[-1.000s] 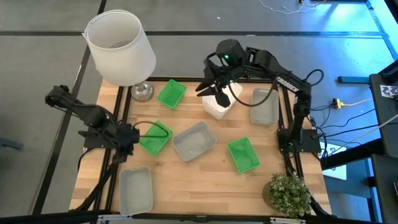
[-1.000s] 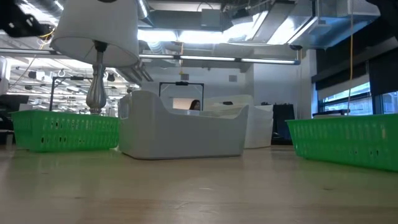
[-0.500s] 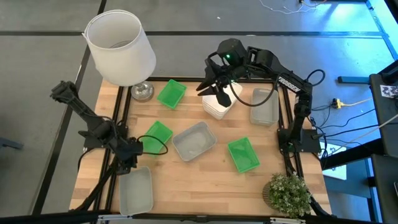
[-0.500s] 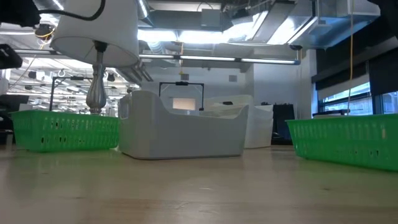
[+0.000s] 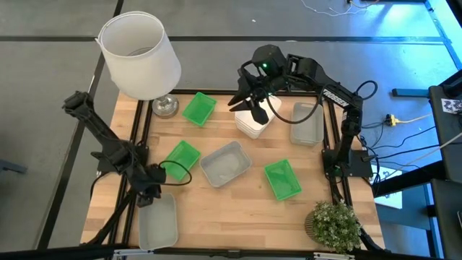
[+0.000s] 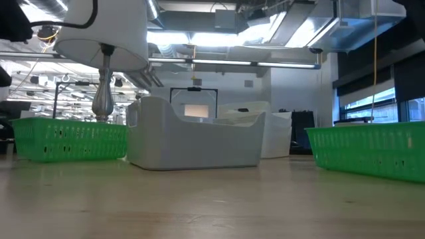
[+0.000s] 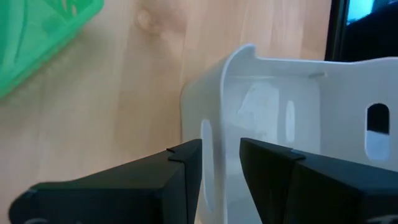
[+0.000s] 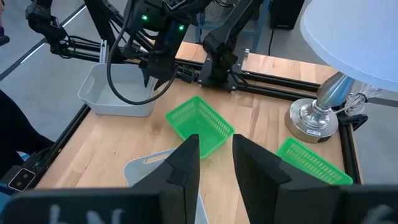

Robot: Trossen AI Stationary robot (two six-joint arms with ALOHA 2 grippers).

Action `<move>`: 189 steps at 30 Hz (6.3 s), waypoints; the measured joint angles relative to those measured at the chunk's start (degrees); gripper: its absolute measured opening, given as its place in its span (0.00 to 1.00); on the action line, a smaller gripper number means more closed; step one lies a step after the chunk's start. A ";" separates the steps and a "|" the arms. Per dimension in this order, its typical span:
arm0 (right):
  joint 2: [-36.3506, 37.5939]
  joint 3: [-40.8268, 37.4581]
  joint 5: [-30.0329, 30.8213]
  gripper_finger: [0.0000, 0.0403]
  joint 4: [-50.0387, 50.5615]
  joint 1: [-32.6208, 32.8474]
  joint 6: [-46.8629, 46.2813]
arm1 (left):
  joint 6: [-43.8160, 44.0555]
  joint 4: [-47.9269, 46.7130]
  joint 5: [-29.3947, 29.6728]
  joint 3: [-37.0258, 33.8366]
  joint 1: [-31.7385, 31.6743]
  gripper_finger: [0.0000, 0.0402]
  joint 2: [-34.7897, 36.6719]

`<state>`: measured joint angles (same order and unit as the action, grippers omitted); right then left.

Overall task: Stack baskets by color
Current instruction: Stack the bottom gray bin on the middle gray bin

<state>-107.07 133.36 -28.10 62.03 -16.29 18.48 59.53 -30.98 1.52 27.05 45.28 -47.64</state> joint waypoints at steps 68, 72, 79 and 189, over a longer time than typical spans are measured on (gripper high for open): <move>6.64 0.00 -12.79 0.24 21.00 0.13 10.51 | -94.72 -22.75 -4.75 55.39 -48.19 0.00 -30.50; 8.14 0.07 -12.26 0.24 20.94 0.13 10.51 | -103.78 -21.90 -6.79 61.99 -50.99 0.00 -37.90; 9.36 0.07 -12.09 0.24 21.02 0.13 10.51 | -112.04 -20.39 -11.56 70.32 -52.78 0.00 -50.77; 9.44 -0.02 -12.00 0.24 22.09 0.09 10.56 | -92.53 -38.40 -1.96 88.21 -49.82 0.14 -66.51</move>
<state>-97.62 133.34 -40.10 84.12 -16.21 29.04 -33.00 -69.38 -0.44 115.26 -4.54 -114.14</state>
